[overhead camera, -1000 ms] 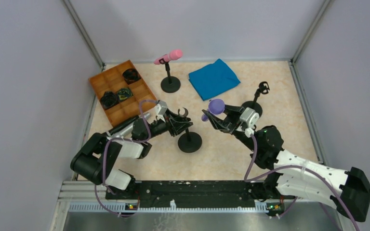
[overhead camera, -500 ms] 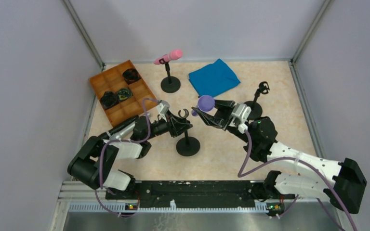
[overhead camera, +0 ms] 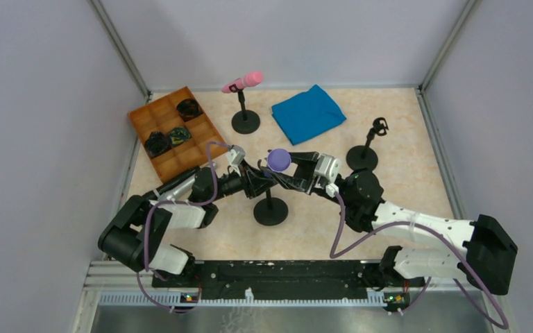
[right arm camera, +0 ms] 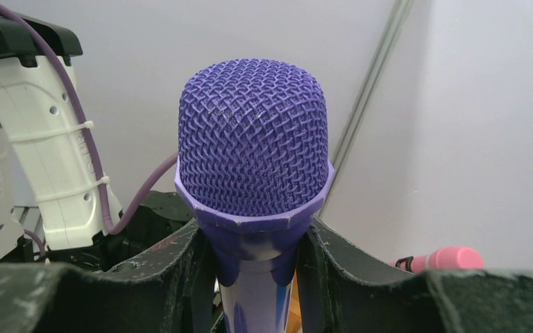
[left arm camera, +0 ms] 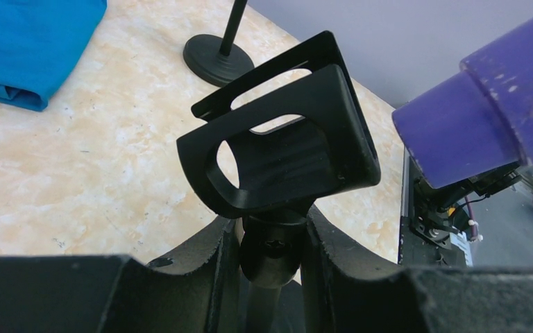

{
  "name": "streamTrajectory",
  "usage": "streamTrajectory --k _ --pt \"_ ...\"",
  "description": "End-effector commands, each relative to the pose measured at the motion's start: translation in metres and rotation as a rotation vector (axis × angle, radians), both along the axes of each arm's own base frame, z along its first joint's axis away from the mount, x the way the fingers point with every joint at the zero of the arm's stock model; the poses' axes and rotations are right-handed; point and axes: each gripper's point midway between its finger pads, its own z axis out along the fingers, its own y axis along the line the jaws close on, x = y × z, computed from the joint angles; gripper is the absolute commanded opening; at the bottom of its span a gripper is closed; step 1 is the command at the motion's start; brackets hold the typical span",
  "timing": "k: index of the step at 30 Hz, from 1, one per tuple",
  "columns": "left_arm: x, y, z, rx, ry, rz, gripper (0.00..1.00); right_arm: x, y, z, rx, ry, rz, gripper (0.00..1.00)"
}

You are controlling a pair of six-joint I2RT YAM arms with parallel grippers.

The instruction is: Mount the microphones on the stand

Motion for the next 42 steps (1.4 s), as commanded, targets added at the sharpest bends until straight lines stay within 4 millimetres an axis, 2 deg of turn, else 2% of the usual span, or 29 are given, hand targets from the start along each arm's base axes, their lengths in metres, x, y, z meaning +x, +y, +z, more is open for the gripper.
streamTrajectory --k 1,7,21,29,35,42 --pt "0.002 -0.004 0.034 -0.076 -0.131 -0.018 0.0 -0.011 -0.006 0.044 0.118 -0.085 0.019 0.0" --pt "0.006 0.001 0.032 -0.066 -0.141 0.029 0.0 -0.002 -0.005 0.043 0.133 -0.085 -0.019 0.0" --pt "-0.002 0.003 0.035 -0.063 -0.173 0.013 0.0 0.013 0.001 0.034 0.132 -0.079 -0.076 0.0" --pt "-0.005 0.003 0.039 -0.101 -0.161 0.003 0.0 0.014 0.005 0.008 0.09 -0.055 -0.064 0.0" --pt "-0.007 -0.004 0.037 -0.103 -0.159 -0.051 0.0 0.014 0.012 -0.018 0.023 -0.047 -0.056 0.0" --pt "-0.003 -0.001 0.038 -0.105 -0.173 -0.016 0.0 0.02 0.016 -0.049 -0.082 -0.052 -0.086 0.0"
